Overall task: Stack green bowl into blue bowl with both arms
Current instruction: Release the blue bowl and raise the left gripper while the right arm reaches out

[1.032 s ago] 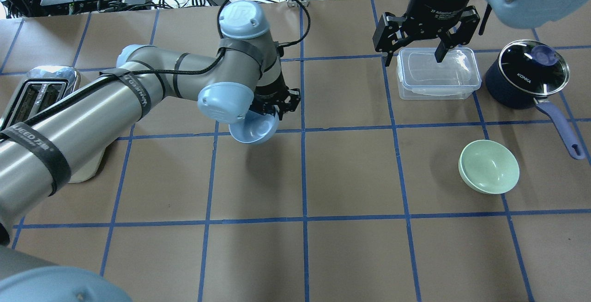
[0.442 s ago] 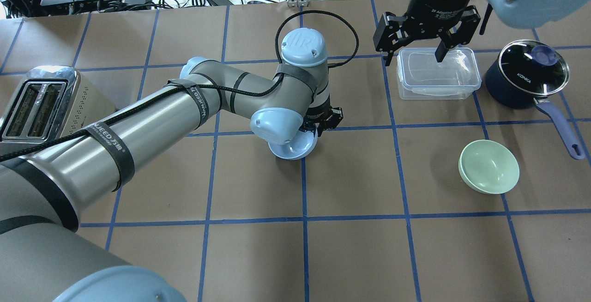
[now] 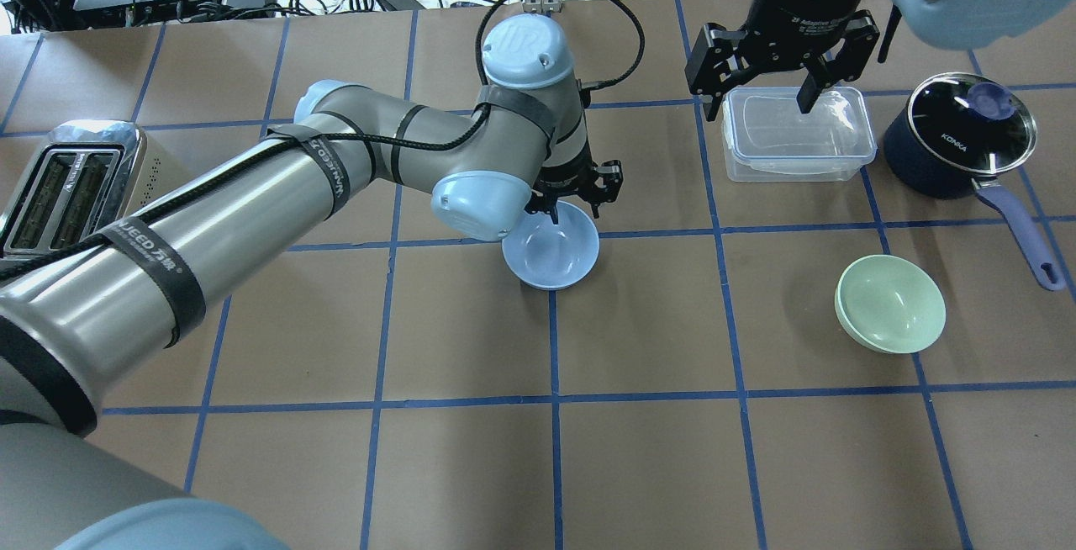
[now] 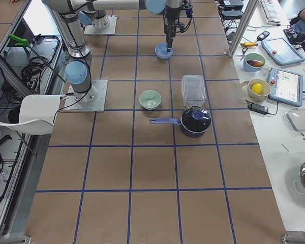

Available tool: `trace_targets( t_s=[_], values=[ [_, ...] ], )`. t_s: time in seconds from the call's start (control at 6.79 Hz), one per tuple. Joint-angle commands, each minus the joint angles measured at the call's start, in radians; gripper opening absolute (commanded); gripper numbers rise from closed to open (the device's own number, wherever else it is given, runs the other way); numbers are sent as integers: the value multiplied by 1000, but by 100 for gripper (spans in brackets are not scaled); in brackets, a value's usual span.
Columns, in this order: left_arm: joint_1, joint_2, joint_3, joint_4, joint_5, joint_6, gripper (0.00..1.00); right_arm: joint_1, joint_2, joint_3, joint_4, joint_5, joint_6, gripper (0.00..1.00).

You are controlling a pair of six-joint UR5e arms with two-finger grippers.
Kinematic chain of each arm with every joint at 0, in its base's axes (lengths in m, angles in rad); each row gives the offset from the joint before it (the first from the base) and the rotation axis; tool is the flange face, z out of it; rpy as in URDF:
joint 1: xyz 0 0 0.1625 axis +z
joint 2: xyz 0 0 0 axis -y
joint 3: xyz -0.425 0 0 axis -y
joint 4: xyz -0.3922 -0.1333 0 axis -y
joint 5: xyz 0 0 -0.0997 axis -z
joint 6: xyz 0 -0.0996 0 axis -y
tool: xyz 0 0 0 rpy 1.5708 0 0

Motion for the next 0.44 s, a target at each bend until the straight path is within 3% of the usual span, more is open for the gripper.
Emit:
trace_targets(
  t_s=[0.0,0.29],
  values=[
    [183,114,9,-54,-19,280,100,-102,-6,57,-4,-6,-165,100],
    [342,289,51,-386,16,528,100,-263,-9,146,-17,-10,-355,100]
  ],
)
